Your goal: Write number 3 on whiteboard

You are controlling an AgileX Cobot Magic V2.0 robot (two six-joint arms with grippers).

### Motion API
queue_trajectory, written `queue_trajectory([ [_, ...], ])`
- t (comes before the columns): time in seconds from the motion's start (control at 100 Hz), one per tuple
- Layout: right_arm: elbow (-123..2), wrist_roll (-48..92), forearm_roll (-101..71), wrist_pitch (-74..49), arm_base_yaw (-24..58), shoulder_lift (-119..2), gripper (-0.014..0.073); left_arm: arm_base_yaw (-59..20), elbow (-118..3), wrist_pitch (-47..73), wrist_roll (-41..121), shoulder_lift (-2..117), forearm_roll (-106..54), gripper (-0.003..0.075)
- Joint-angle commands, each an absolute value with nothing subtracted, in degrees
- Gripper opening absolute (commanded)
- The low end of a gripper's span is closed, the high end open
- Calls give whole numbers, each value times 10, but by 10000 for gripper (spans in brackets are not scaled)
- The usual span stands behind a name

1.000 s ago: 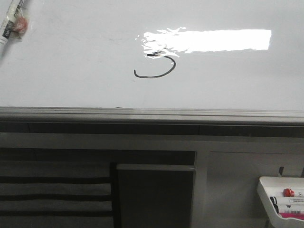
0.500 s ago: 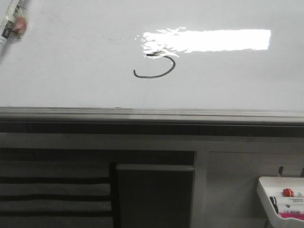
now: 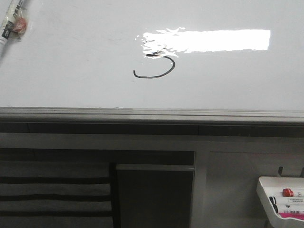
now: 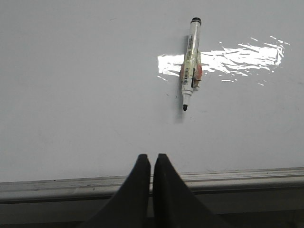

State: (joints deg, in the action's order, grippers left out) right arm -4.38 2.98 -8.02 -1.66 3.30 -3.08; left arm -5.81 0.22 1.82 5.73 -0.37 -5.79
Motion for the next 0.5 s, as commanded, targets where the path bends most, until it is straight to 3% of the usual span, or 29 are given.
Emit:
queue_trajectory([
  [0.0, -12, -44, -16, 96, 29, -11, -79, -62, 4, -23, 52, -22, -58, -19],
  [0.49, 24, -50, -5, 45, 28, 18, -79, -62, 4, -23, 52, -21, -58, -19],
])
